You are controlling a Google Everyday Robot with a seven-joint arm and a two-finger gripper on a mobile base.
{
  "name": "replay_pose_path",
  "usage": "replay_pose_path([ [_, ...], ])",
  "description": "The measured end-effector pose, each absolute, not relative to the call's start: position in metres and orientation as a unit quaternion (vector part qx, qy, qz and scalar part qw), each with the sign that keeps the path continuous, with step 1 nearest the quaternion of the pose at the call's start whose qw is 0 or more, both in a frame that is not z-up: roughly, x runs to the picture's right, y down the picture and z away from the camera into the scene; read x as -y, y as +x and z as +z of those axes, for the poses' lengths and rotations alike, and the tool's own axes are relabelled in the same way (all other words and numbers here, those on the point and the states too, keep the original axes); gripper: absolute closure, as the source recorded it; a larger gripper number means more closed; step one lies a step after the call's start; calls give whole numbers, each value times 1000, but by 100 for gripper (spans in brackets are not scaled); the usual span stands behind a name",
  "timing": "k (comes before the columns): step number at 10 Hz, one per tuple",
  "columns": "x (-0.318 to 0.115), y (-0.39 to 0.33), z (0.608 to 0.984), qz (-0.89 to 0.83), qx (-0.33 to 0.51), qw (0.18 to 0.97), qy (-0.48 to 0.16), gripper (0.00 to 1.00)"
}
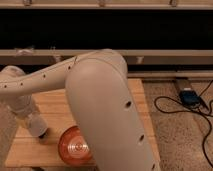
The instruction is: Place the ceramic cup over the eraser
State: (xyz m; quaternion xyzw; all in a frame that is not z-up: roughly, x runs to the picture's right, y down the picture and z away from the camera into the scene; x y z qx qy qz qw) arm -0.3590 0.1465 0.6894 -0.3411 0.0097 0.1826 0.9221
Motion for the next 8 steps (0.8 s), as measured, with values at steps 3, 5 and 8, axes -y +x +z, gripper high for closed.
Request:
replay_pose_path([
  [3,-148,-359,695,185,-15,924,-336,27],
  [5,-149,-361,696,184,-16,925,-332,27],
  [8,-148,-360,696,185,-19,926,-328,27],
])
